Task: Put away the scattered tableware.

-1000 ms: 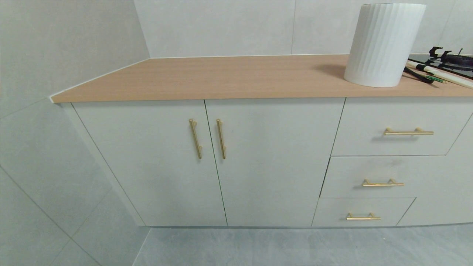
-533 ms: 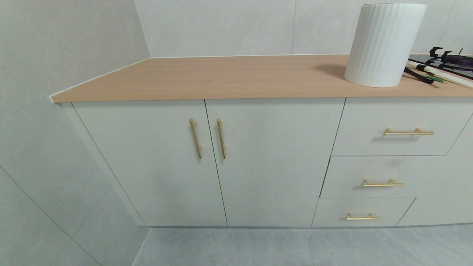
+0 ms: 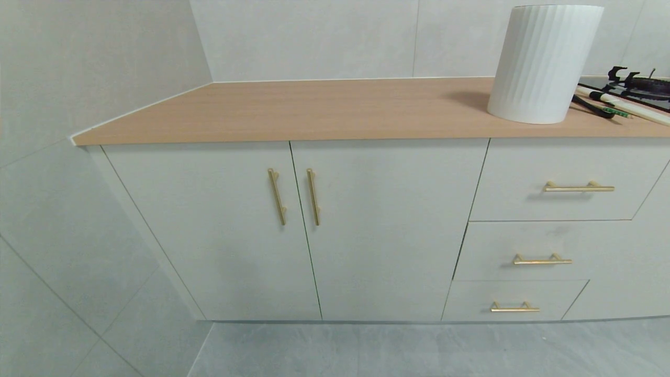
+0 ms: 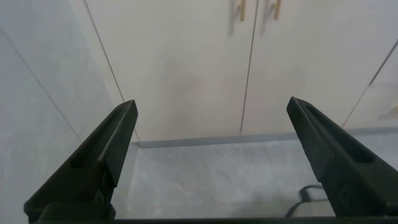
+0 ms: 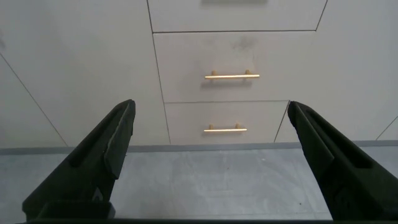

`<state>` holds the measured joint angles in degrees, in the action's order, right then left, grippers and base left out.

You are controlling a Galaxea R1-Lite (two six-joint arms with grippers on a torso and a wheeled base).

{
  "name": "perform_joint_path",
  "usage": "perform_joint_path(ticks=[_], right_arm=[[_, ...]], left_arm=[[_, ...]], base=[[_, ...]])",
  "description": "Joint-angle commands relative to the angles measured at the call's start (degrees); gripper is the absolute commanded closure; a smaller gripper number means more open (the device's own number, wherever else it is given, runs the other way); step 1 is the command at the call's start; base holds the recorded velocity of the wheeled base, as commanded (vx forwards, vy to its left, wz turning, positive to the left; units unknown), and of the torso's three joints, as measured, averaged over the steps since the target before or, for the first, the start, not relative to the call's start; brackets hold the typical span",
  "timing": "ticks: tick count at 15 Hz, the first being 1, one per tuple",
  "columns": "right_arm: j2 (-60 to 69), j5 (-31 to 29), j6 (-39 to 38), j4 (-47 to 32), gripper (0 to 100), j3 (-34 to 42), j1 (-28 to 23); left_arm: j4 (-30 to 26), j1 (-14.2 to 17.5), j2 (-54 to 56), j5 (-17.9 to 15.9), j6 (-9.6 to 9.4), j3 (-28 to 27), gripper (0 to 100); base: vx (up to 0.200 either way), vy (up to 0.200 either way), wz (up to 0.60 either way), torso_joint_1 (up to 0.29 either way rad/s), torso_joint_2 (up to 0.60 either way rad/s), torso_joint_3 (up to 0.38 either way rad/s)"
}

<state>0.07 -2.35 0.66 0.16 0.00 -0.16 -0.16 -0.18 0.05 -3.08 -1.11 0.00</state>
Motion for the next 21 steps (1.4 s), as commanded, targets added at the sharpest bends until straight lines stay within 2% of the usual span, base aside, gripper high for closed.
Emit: perform_joint_path(ticks=[1, 11, 21], right_arm=[[-0.1, 0.1, -0.2, -0.1, 0, 0.0, 0.1], [-0.1, 0.1, -0.3, -0.1, 0, 0.0, 0.1], [-0.1, 0.1, -0.4, -0.1, 0, 0.0, 0.2]], left_arm=[[-0.1, 0.0, 0.0, 0.0, 0.49, 0.0, 0], [0.0, 0.0, 0.0, 0.0, 0.23, 0.0, 0], [0.1, 0.0, 0.0, 0.0, 0.23, 0.0, 0]], base=[[0.0, 0.0, 0.0, 0.0, 0.0, 0.0], [0.0, 0.0, 0.0, 0.0, 0.0, 0.0], [0.0, -0.2, 0.0, 0.002, 0.0, 0.002]])
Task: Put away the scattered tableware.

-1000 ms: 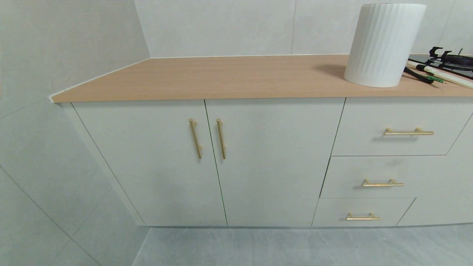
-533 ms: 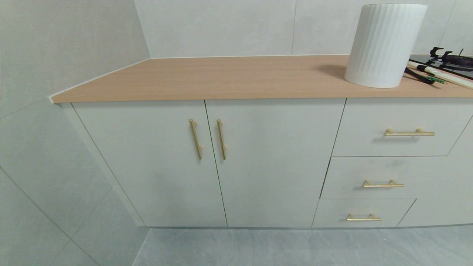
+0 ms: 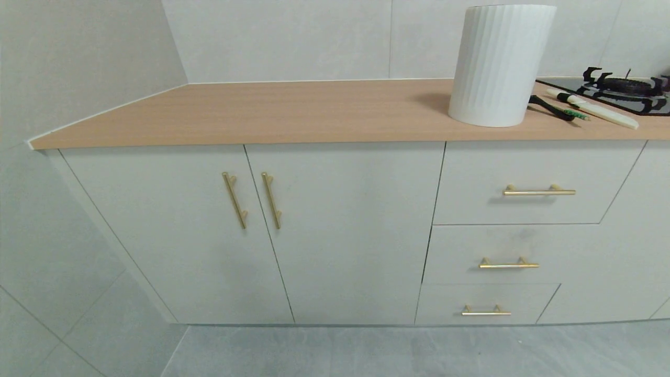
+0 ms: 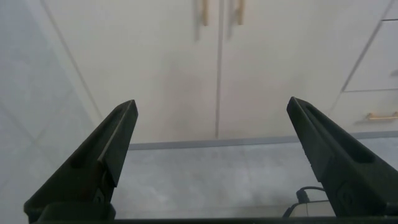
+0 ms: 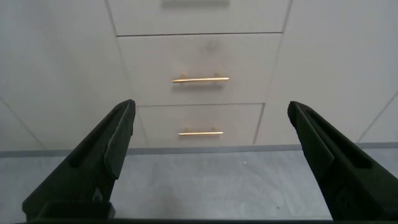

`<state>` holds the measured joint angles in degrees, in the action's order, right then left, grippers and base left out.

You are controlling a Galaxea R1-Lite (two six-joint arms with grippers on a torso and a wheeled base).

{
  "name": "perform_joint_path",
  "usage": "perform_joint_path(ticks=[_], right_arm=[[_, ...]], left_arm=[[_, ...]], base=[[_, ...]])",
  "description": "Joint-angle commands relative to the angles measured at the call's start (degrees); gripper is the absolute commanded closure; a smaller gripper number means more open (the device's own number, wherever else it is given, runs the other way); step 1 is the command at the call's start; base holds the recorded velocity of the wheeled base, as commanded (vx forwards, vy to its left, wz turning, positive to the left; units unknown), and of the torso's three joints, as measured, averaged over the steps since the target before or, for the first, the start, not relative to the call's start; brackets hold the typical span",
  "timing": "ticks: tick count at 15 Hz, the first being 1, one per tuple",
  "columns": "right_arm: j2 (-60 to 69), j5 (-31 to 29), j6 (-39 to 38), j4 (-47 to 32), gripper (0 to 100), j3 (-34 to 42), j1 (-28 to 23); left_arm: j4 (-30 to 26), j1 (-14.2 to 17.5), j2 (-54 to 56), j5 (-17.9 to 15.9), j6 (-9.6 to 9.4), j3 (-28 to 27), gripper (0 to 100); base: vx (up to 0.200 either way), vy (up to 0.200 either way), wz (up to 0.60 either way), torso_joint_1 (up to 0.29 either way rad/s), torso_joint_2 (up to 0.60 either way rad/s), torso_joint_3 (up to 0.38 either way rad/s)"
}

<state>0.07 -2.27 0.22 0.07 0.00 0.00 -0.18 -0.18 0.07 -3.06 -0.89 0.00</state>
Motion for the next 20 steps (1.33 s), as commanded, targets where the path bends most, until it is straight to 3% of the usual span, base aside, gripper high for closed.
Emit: perform_joint_path(ticks=[1, 6, 15, 20], right_arm=[[-0.1, 0.0, 0.0, 0.0, 0, 0.0, 0.0], [-0.1, 0.0, 0.0, 0.0, 0, 0.0, 0.0], [-0.1, 0.0, -0.2, 0.0, 0, 0.0, 0.0], [-0.1, -0.1, -0.2, 0.0, 0, 0.0, 0.0]], left_arm=[[0.0, 0.0, -0.1, 0.0, 0.01, 0.0, 0], [0.0, 0.0, -0.1, 0.0, 0.1, 0.0, 0], [0.1, 0.0, -0.1, 0.1, 0.1, 0.0, 0], [0.1, 0.0, -0.1, 0.1, 0.19, 0.0, 0]], base=[[0.0, -0.2, 0.0, -0.002, 0.01, 0.007], [0.0, -0.2, 0.0, 0.0, 0.0, 0.002], [0.0, 0.0, 0.0, 0.0, 0.0, 0.0], [0.12, 0.0, 0.0, 0.0, 0.0, 0.002]])
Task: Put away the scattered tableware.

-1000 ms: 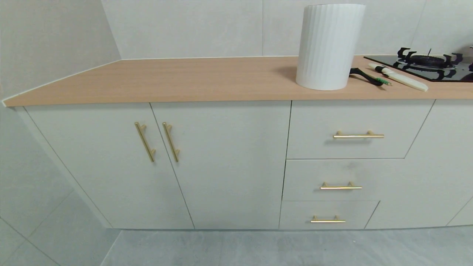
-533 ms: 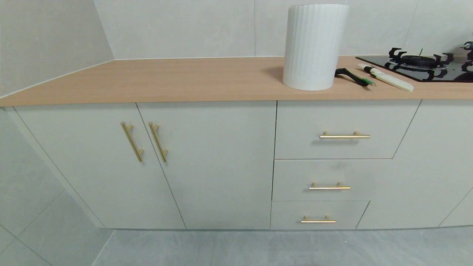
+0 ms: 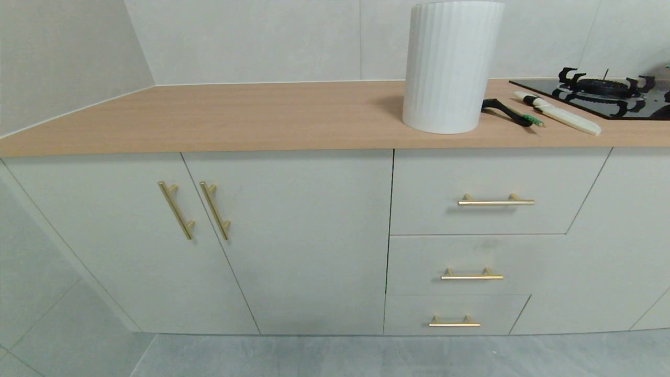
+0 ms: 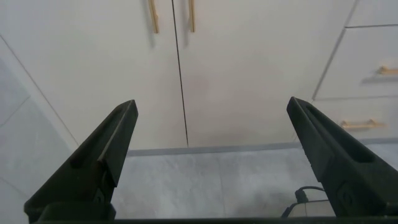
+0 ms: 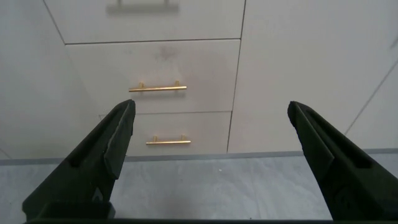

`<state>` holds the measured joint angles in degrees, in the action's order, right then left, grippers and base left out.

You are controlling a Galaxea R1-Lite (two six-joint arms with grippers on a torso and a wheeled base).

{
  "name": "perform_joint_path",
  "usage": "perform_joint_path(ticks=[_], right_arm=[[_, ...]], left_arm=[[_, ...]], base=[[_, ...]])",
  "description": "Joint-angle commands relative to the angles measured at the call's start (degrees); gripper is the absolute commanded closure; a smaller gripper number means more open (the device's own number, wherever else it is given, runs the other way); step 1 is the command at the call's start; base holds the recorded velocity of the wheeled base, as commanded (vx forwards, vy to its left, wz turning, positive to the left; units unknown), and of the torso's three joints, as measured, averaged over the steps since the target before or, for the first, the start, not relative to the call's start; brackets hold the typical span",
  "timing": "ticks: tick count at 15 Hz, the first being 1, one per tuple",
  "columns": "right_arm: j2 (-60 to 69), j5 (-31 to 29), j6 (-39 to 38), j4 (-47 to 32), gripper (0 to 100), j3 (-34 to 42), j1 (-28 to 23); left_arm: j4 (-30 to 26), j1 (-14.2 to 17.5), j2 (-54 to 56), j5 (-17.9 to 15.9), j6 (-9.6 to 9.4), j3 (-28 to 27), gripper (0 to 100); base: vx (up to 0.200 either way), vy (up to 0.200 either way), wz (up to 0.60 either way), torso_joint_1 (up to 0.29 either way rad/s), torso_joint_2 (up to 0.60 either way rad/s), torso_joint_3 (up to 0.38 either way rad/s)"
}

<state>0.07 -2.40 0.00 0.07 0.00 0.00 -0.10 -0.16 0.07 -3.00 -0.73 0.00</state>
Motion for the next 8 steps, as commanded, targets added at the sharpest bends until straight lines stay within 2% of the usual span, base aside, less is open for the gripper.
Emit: perform_joint_path(ticks=[1, 8], right_arm=[[-0.1, -0.1, 0.0, 0.0, 0, 0.0, 0.0], [-0.1, -0.3, 0.2, 0.0, 0, 0.0, 0.0]], left_arm=[[0.0, 0.0, -0.1, 0.0, -0.06, 0.0, 0], [0.0, 0.0, -0.1, 0.0, -0.06, 0.0, 0]], base=[[0.0, 0.0, 0.0, 0.0, 0.0, 0.0], [0.0, 0.0, 0.0, 0.0, 0.0, 0.0]])
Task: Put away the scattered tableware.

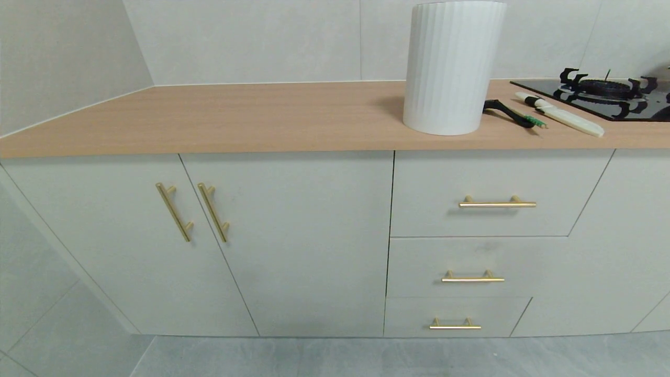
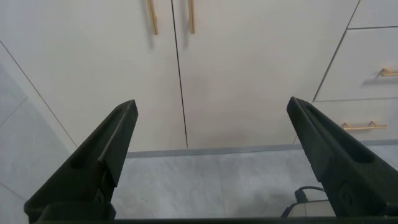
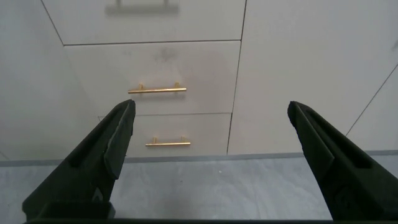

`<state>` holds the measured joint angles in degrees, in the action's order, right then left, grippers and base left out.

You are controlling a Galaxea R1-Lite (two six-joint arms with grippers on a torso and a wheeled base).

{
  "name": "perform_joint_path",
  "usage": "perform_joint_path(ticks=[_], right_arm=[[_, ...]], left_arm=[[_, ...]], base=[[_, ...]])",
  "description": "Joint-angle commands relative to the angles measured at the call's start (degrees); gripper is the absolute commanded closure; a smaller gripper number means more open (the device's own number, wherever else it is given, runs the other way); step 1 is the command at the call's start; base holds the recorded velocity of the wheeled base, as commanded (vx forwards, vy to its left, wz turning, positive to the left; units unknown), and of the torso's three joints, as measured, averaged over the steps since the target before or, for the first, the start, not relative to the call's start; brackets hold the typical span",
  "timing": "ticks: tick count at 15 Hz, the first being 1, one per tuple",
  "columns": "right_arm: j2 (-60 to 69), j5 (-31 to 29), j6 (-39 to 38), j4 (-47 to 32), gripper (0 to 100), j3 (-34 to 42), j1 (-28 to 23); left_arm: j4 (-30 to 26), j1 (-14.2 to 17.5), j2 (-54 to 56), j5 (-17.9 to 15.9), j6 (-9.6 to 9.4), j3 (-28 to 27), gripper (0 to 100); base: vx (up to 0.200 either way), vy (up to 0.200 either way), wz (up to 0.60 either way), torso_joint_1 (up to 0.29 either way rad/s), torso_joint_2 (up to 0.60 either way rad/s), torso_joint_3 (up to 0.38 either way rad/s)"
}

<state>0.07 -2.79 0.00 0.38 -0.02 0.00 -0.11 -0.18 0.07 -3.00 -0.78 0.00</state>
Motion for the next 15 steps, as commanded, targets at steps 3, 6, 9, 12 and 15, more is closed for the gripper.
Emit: perform_joint_path(ticks=[3, 6, 9, 12, 15], right_arm=[[-1.2, 1.4, -4.2, 4.6, 0, -6.6, 0.0], [-8.8, 11.2, -3.8, -1.1, 0, -7.9, 0.8], [-27.5, 16.5, -3.6, -1.4, 0, -12.5, 1.3], [-43.0, 16.3, -3.6, -1.2, 0, -19.1, 4.8], [-56.9, 16.2, -3.8, 3.8, 0, -23.4, 7.8]], left_arm=[[0.0, 0.0, -0.1, 0.0, -0.01, 0.0, 0], [0.0, 0.0, -0.1, 0.0, -0.01, 0.0, 0], [0.0, 0.0, -0.1, 0.0, -0.01, 0.0, 0], [-0.1, 0.0, -0.1, 0.0, -0.01, 0.0, 0], [0.0, 0.0, -0.1, 0.0, -0.01, 0.0, 0]], base=[[0.0, 0.0, 0.0, 0.0, 0.0, 0.0], [0.0, 0.0, 0.0, 0.0, 0.0, 0.0], [0.0, 0.0, 0.0, 0.0, 0.0, 0.0], [0.0, 0.0, 0.0, 0.0, 0.0, 0.0], [0.0, 0.0, 0.0, 0.0, 0.0, 0.0]])
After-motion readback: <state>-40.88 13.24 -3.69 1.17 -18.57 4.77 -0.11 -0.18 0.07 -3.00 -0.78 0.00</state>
